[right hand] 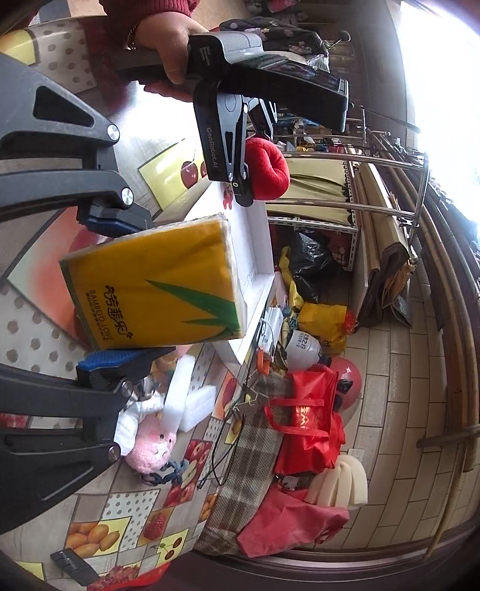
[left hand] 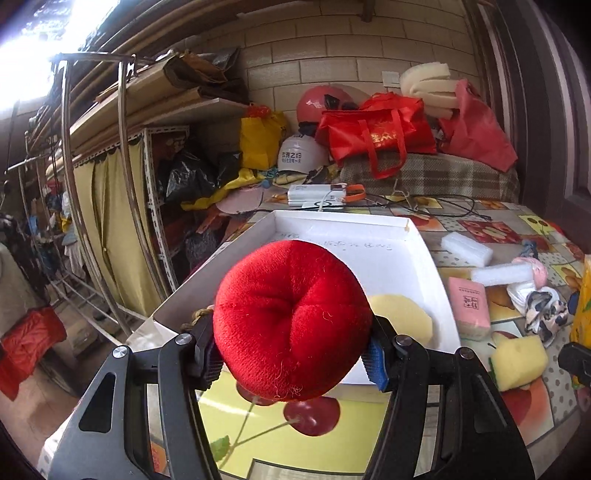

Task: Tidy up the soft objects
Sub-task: 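Carry red ball in left gripper and tissue pack in right gripper over white box, then open left gripper dropping red ball while right gripper releases tissue pack into box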

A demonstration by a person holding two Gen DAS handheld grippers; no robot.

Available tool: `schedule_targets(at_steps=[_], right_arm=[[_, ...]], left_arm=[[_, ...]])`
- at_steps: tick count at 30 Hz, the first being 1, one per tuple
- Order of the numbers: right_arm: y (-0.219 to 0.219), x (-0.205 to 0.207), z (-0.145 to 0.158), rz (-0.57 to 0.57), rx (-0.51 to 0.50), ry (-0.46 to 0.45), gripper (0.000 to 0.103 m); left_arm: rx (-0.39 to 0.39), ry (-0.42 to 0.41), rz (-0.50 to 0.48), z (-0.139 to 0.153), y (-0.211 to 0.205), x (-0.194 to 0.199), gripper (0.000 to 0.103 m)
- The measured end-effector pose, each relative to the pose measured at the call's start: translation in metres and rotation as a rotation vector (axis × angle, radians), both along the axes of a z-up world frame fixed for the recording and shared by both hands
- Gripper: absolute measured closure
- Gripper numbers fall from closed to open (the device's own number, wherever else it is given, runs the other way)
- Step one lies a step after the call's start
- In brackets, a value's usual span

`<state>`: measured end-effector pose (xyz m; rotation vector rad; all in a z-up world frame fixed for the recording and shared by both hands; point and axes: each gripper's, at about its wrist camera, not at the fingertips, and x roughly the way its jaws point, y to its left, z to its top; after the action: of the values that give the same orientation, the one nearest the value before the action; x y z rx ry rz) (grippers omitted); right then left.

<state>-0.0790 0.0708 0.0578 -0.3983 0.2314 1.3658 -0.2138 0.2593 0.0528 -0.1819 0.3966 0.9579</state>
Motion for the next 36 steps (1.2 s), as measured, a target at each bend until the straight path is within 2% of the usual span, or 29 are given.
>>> schedule_targets(at_steps=[3,7,16,18,19,20,21,22,23,24,30,33,36], right_arm=[[0.024,-0.011,0.0,0.029,0.011,0.005,0.054],[0.062,-0.02,0.0,0.051,0.012,0.01,0.054],[0.135,-0.025,-0.004,0.007,-0.027,0.044,0.054],[0.144,-0.023,-0.005,-0.024,-0.043,0.044,0.053],[0.148,-0.021,-0.007,-0.035,-0.062,0.048,0.053],[0.15,-0.02,-0.008,-0.047,-0.077,0.05,0.047],[0.149,-0.019,-0.008,-0.059,-0.072,0.051,0.029],[0.145,-0.019,-0.007,-0.063,-0.057,0.054,0.018],[0.142,-0.02,-0.006,-0.064,-0.042,0.053,0.003],[0.14,-0.021,-0.005,-0.064,-0.032,0.049,0.0],[0.139,-0.025,-0.001,-0.066,-0.001,0.023,0.0],[0.126,-0.025,0.003,-0.067,0.061,0.024,0.0],[0.115,-0.026,0.004,-0.066,0.064,0.032,0.0]], left_arm=[[-0.012,-0.029,0.081,-0.001,0.034,-0.011,0.042],[-0.048,-0.042,0.117,-0.004,0.062,-0.01,0.042],[-0.054,-0.03,0.14,-0.004,0.074,0.005,0.04],[-0.071,-0.023,0.158,-0.005,0.078,0.005,0.033],[-0.072,-0.023,0.176,-0.005,0.078,0.003,0.023],[-0.068,-0.027,0.195,-0.005,0.078,0.003,0.017],[-0.061,-0.034,0.204,-0.004,0.077,0.001,0.005],[-0.052,-0.041,0.204,-0.003,0.076,0.0,0.0],[-0.043,-0.048,0.201,-0.003,0.074,-0.001,0.0],[-0.034,-0.053,0.203,-0.002,0.074,-0.002,0.0],[-0.02,-0.079,0.228,-0.002,0.071,-0.009,0.0],[-0.024,-0.067,0.235,-0.001,0.073,-0.005,0.0],[0.001,-0.062,0.238,0.0,0.069,-0.003,0.0]])
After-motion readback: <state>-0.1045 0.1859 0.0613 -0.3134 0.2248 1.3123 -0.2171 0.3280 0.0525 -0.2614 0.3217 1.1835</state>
